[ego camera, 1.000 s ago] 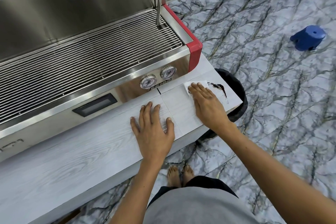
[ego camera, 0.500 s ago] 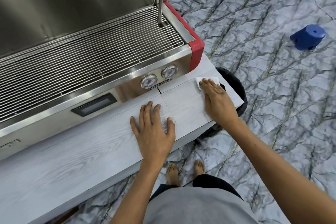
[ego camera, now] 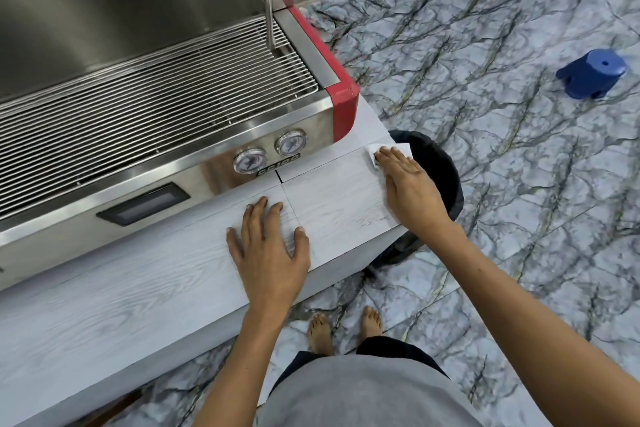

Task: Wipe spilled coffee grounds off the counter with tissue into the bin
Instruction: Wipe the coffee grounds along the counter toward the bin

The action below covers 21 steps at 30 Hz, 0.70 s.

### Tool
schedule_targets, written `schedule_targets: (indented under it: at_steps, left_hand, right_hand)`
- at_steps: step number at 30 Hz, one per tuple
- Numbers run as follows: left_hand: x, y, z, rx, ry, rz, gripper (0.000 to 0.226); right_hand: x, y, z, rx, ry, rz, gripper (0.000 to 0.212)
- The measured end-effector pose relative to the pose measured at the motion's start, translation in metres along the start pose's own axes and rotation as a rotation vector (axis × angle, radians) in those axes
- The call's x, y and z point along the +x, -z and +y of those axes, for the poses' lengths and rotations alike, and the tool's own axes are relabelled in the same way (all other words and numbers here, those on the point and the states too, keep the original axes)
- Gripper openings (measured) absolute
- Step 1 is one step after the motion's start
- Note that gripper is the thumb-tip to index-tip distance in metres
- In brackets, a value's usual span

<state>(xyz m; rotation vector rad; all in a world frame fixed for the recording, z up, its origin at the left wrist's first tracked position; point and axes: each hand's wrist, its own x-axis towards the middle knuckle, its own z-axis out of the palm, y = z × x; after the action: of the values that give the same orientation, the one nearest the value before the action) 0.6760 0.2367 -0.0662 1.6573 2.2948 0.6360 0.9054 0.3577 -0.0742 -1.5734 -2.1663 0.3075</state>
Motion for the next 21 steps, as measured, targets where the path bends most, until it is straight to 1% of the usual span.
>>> schedule_targets:
  at_steps: [7, 13, 15, 18, 19, 21]
  left_hand:
    - [-0.002, -0.017, 0.032, 0.061, 0.005, 0.007, 0.053]
    - [0.000, -0.020, 0.035, 0.101, 0.012, 0.016, 0.055]
    - [-0.001, -0.019, 0.036, 0.107, 0.014, 0.018, 0.055]
    - [-0.002, -0.019, 0.038, 0.108, 0.011, 0.024, 0.056]
    - [-0.002, -0.019, 0.038, 0.108, 0.012, 0.026, 0.055]
    - [-0.002, -0.019, 0.038, 0.104, 0.016, 0.031, 0.055]
  right_hand:
    - [0.010, 0.012, 0.016, 0.081, 0.033, -0.021, 0.037]
    - [0.015, 0.025, 0.025, 0.206, 0.014, -0.039, 0.035]
    - [0.016, 0.027, 0.026, 0.240, -0.012, -0.019, 0.034]
    - [0.014, 0.033, 0.022, 0.297, -0.101, 0.059, 0.034]
    - [0.011, 0.034, 0.018, 0.308, -0.106, 0.090, 0.034]
    - [0.002, 0.031, 0.004, 0.318, -0.039, 0.124, 0.035]
